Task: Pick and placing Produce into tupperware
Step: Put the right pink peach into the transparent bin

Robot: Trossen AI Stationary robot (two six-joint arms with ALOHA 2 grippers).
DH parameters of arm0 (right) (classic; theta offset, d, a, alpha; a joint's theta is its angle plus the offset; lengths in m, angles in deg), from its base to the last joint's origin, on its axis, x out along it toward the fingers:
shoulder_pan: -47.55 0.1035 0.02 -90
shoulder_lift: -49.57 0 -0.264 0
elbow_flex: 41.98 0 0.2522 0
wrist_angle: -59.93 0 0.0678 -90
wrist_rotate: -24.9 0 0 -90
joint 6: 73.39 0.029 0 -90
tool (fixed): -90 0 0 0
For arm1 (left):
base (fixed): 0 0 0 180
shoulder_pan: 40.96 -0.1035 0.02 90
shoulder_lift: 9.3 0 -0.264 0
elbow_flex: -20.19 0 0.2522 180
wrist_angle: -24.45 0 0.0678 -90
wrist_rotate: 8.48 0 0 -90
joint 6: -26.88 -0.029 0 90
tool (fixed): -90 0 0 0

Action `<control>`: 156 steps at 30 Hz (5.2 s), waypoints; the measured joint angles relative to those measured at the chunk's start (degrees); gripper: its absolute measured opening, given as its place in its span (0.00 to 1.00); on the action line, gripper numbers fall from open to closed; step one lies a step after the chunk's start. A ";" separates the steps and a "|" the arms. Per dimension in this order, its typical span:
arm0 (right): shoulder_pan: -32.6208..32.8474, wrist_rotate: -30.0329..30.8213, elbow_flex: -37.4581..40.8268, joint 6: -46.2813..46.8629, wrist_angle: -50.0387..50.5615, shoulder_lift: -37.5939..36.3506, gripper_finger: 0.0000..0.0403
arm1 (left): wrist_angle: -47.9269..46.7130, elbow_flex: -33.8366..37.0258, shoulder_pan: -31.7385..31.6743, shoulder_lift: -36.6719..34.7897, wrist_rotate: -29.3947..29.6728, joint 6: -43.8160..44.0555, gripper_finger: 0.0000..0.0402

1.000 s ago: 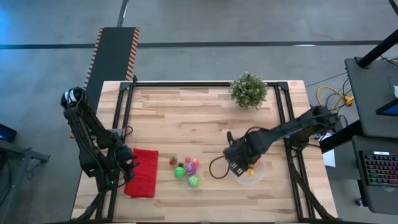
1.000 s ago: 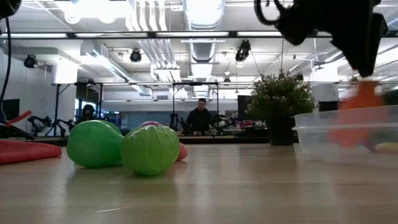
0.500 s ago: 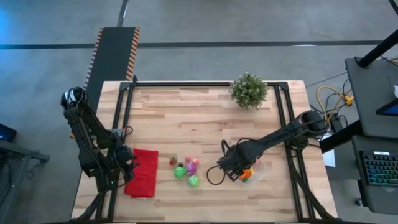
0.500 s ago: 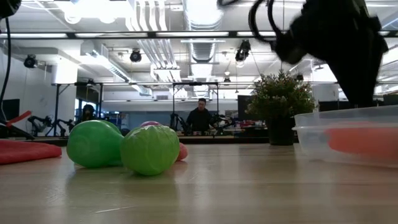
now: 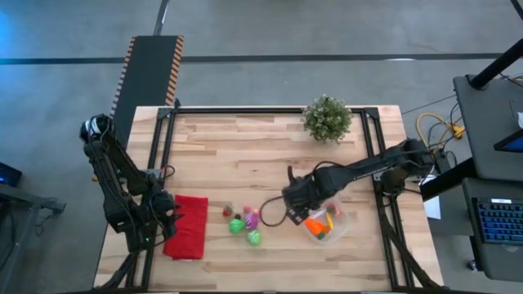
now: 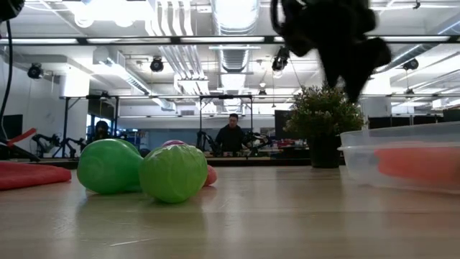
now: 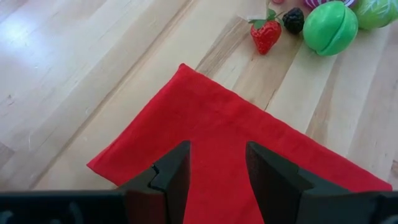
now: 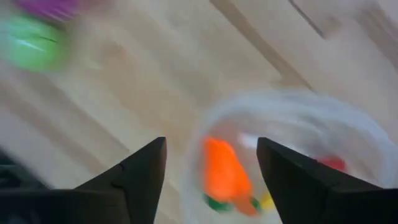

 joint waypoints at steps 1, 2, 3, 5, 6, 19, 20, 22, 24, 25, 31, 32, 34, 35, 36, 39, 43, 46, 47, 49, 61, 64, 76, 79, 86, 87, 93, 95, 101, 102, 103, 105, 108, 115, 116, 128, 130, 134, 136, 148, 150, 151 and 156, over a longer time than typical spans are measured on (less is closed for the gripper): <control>-0.59 -0.37 -0.33 -0.90 -1.98 0.21 0.61 | 0.02 0.00 -0.02 0.00 0.00 0.01 0.35; -1.17 -1.05 -0.73 -1.84 -3.52 0.65 0.62 | -0.02 0.00 0.00 -0.04 0.00 0.01 0.35; -1.73 -1.78 -1.22 -2.97 -4.40 1.27 0.63 | -0.01 -0.02 -0.01 -0.06 0.00 0.01 0.35; -2.89 -3.02 -2.87 -5.08 -5.99 3.56 0.64 | -0.01 -0.12 -0.01 -0.15 0.00 0.05 0.35; -3.44 -3.52 -3.97 -6.32 -6.71 4.90 0.64 | 0.17 -0.13 -0.01 -0.33 0.00 0.09 0.35; -7.30 -6.27 -32.16 -23.23 0.67 29.59 0.65 | 1.21 -0.15 0.00 -3.88 -0.20 0.16 0.35; -7.36 -7.01 -34.02 -23.58 0.80 30.67 0.65 | 1.44 -0.15 -0.02 -4.03 -0.26 0.16 0.35; -7.27 -8.04 -38.14 -23.93 0.70 32.55 0.64 | 1.53 -0.15 -0.02 -4.20 -0.30 0.16 0.35; -7.07 -8.02 -42.08 -26.82 1.53 34.00 0.63 | 1.54 -0.15 0.00 -4.39 -0.35 0.16 0.35; -6.95 -7.46 -43.88 -29.20 3.07 34.70 0.63 | 1.55 -0.15 -0.01 -4.48 -0.35 0.15 0.35; -5.12 2.49 -50.40 -51.51 14.61 37.17 0.63 | 1.57 -0.13 0.00 -4.46 -0.35 0.03 0.35; -4.95 2.66 -50.74 -54.14 15.41 37.18 0.64 | 1.63 -0.13 -0.01 -4.48 -0.34 0.08 0.35; -4.77 2.63 -50.61 -58.01 15.57 37.16 0.65 | 1.72 -0.13 -0.01 -4.46 -0.31 1.26 0.35; -4.80 2.54 -50.57 -59.43 15.24 37.16 0.66 | 1.66 -0.13 -0.02 -4.46 -0.32 2.29 0.35; -5.03 2.46 -50.53 -60.45 15.28 37.16 0.67 | 1.57 -0.13 -0.02 -4.46 -0.31 3.57 0.35; -5.37 2.47 -50.48 -61.86 15.29 37.16 0.70 | 1.64 -0.11 -0.02 -4.40 -0.31 8.80 0.35; -5.31 1.03 -49.84 -61.05 14.78 37.16 0.73 | 2.30 -0.09 -0.02 -4.40 -0.11 13.39 0.35; -5.56 -2.77 -47.58 -59.26 13.14 37.16 0.73 | 3.44 -0.19 0.00 -4.40 0.02 13.94 0.35; -5.61 -2.92 -46.82 -58.47 12.40 37.18 0.73 | 3.40 -0.24 -0.01 -4.40 0.04 14.57 0.35; -5.68 -2.82 -45.49 -57.16 10.41 37.24 0.72 | 3.45 -0.24 -0.02 -4.40 0.04 15.34 0.35; -5.84 -0.58 -40.02 -52.47 3.65 37.27 0.67 | 3.47 0.11 -0.02 -4.05 0.04 15.71 0.35; -5.89 -0.58 -38.53 -51.12 1.47 37.29 0.68 | 3.48 0.11 -0.01 -4.05 0.04 14.68 0.35; -6.24 -0.67 -36.51 -48.36 -3.42 37.31 0.62 | 3.52 0.09 0.00 -4.05 0.04 13.27 0.35; -6.32 -0.60 -35.64 -48.36 -3.24 37.31 0.60 | 3.52 0.09 0.00 -4.05 0.04 12.89 0.35; -6.26 -0.58 -34.77 -47.87 -3.51 37.29 0.56 | 3.56 0.09 -0.02 -4.05 0.02 11.96 0.35; -6.26 -0.54 -34.77 -47.87 -3.51 37.29 0.55 | 3.54 0.09 -0.02 -4.05 0.02 11.96 0.35; -6.32 -0.49 -34.24 -46.56 -4.65 37.24 0.50 | 3.56 0.09 -0.01 -4.05 0.02 11.94 0.35; -6.40 -0.48 -34.17 -45.31 -5.05 37.24 0.48 | 3.56 0.09 0.00 -4.05 0.02 11.87 0.35; -6.52 -0.38 -34.11 -44.88 -5.84 37.24 0.41 | 3.58 0.09 -0.01 -4.05 0.02 11.49 0.35; -6.53 -0.36 -34.11 -44.88 -5.84 37.24 0.39 | 3.58 0.09 -0.02 -4.05 0.02 11.45 0.35; -6.54 -0.36 -34.11 -44.88 -5.86 37.24 0.38 | 3.58 0.09 -0.01 -4.05 0.02 11.44 0.35; -6.54 -0.34 -34.11 -44.87 -5.94 37.24 0.34 | 3.58 0.09 -0.01 -4.05 0.02 11.44 0.35; -6.54 -0.36 -34.11 -44.46 -6.22 37.24 0.29 | 3.58 0.09 -0.02 -4.05 0.02 11.44 0.35; -7.02 -2.12 -34.11 -41.39 -4.00 33.58 0.25 | 3.62 0.09 0.00 -4.05 0.02 11.44 0.35; -7.17 -2.05 -34.11 -41.14 -2.60 32.25 0.26 | 3.62 0.09 -0.01 -4.05 0.02 11.44 0.35; -7.05 3.97 -32.06 -35.29 19.44 19.27 0.26 | 3.71 0.11 -0.02 -4.05 0.61 10.41 0.35; -6.67 4.04 -29.70 -32.34 22.48 17.08 0.26 | 4.06 0.11 -0.01 -4.05 0.77 10.06 0.35; -4.67 3.49 -22.90 -25.12 24.71 10.41 0.26 | 4.46 0.09 -0.02 -4.05 1.58 9.92 0.35; -3.43 3.27 -18.73 -20.66 24.60 7.07 0.26 | 4.43 0.11 -0.01 -4.05 1.65 9.80 0.35; 0.91 -1.29 5.01 -0.48 7.14 -3.82 0.25 | 4.48 0.11 -0.02 -4.05 3.06 8.47 0.35; 0.91 -1.45 7.76 -0.33 4.32 -3.26 0.25 | 4.46 0.11 -0.02 -4.07 3.04 8.47 0.35; 0.91 -1.45 8.91 -0.31 2.76 -2.96 0.25 | 4.50 0.09 -0.01 -4.07 3.04 8.47 0.35; 0.23 -2.13 13.53 -0.32 -3.61 -0.98 0.25 | 4.57 0.09 -0.01 -4.13 2.89 8.58 0.35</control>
